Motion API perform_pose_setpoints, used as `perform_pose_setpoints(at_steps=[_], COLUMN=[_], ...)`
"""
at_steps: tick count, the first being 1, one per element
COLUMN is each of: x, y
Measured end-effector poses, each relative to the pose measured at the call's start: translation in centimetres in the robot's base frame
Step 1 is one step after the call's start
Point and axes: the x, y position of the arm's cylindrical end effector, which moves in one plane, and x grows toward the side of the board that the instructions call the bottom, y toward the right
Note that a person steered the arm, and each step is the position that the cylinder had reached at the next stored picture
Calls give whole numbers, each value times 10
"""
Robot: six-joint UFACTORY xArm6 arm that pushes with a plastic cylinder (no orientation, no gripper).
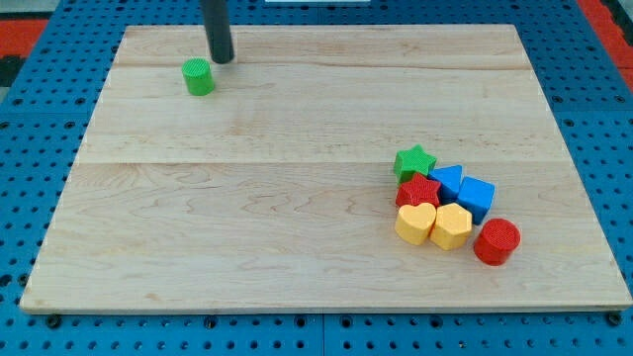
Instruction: Push the green circle towards the red star
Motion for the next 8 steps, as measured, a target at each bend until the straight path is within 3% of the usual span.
perform_pose_setpoints(at_steps=[1,3,7,8], x=[12,109,180,191], y=[-46,74,89,175])
